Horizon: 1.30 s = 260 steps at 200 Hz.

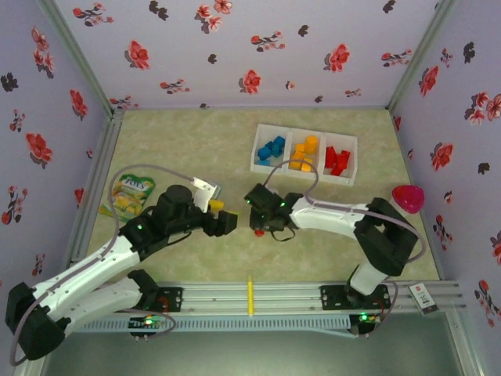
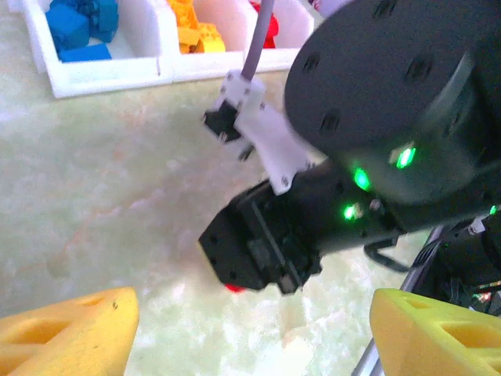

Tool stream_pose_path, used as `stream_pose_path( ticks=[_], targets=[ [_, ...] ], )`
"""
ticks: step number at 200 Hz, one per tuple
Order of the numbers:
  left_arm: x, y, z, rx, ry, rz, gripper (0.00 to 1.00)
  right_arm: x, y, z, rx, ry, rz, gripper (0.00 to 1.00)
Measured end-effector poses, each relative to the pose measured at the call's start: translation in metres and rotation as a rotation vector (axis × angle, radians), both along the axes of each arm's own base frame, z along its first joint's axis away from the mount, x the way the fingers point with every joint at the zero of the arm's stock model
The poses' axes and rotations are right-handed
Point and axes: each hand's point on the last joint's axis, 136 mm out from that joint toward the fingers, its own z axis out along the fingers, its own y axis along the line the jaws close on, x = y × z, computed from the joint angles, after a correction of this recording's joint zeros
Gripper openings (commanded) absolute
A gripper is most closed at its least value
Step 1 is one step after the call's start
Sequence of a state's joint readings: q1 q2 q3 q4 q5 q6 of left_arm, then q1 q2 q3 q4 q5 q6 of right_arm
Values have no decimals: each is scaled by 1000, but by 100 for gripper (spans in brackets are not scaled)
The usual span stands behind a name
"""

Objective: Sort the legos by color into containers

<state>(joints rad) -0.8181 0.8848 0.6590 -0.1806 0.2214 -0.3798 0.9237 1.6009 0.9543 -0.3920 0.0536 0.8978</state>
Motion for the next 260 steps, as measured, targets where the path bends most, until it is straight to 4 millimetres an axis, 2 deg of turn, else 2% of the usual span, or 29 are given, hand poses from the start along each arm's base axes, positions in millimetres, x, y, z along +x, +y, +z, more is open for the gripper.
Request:
stream_pose_path(
  ticks=[25, 76, 101, 125, 143, 166, 260],
  targets=[
    [13, -16, 6, 15, -33, -27, 78, 34, -35, 29, -15, -91, -41, 17],
    [43, -48, 47, -22, -159, -57, 78, 121, -128, 91, -71, -277, -190, 16],
    [46, -51, 46, -20, -165, -59, 78, 151, -174, 111, -108, -333, -260, 16],
    [47, -50, 46, -18, -168, -51, 78, 175, -208, 122, -130, -358, -308, 16],
    [49, -48, 45, -9, -168, -37, 78, 190, -226, 119, -153, -352, -328, 15],
    [51, -47, 45, -3, -173, -22, 78, 207, -239, 110, -171, -332, -334, 15],
    [60, -40, 42, 18, -175, 44, 78, 276, -284, 52, -238, -235, -359, 18]
  ],
)
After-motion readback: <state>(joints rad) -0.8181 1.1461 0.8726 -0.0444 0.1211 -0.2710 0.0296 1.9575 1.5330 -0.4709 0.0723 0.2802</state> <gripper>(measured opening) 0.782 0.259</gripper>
